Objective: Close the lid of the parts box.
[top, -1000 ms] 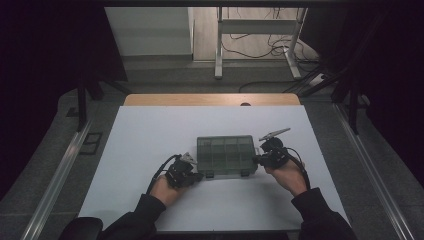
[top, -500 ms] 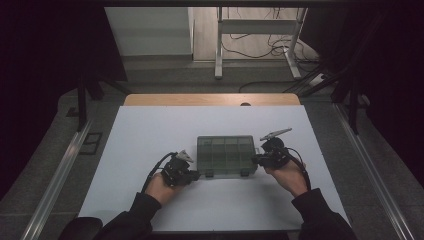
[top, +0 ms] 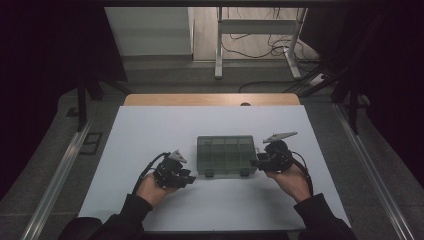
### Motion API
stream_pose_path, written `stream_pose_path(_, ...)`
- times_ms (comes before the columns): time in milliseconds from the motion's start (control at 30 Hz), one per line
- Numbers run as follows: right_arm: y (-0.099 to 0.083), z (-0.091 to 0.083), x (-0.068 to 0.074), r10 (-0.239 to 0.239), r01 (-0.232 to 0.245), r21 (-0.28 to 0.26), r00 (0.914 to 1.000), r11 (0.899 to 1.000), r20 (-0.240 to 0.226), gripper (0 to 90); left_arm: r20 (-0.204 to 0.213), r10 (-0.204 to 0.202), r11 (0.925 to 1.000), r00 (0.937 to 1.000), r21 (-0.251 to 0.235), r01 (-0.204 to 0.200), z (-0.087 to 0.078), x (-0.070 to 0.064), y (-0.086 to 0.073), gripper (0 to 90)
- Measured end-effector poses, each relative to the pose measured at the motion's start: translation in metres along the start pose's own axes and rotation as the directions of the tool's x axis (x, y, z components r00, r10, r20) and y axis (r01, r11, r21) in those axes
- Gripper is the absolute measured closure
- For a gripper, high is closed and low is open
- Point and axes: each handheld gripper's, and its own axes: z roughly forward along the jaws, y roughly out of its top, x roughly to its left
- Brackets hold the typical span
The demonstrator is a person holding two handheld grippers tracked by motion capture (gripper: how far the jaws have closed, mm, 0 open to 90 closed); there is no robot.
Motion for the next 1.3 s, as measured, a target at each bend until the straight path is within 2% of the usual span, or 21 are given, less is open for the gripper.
stream_pose_path(433, -0.009, -0.013, 0.008, -0.026, 0.026, -0.083, 0.9997, 0.996, 0.006, 37.4, -0.022, 0.028, 0.9985, 0.9994, -0.047, -0.029, -0.027, 0.002, -0.006, 42.5)
stream_pose_path(600, -0.013, -0.016, 0.011, -0.043, 0.044, -0.097, 0.9989, 0.994, 0.02, 29.2, -0.04, 0.023, 0.9967, 0.9989, -0.077, -0.026, -0.039, 0.003, -0.012, 37.2)
stream_pose_path(800, -0.018, -0.02, 0.014, -0.04, 0.044, -0.111, 0.9986, 0.993, 0.033, 22.0, -0.051, 0.029, 0.9942, 0.9983, -0.101, -0.034, -0.051, 0.005, -0.021, 31.0)
stream_pose_path(1000, -0.024, -0.027, 0.017, -0.045, 0.05, -0.139, 0.9981, 0.989, 0.042, 15.4, -0.05, 0.008, 0.9911, 0.9987, -0.132, -0.014, -0.061, 0.008, -0.031, 24.6)
stream_pose_path(1300, -0.032, -0.035, 0.022, -0.031, 0.038, -0.149, 0.9982, 0.988, 0.052, 8.5, -0.05, -0.017, 0.9863, 0.9986, -0.165, 0.008, -0.073, 0.01, -0.039, 13.6)
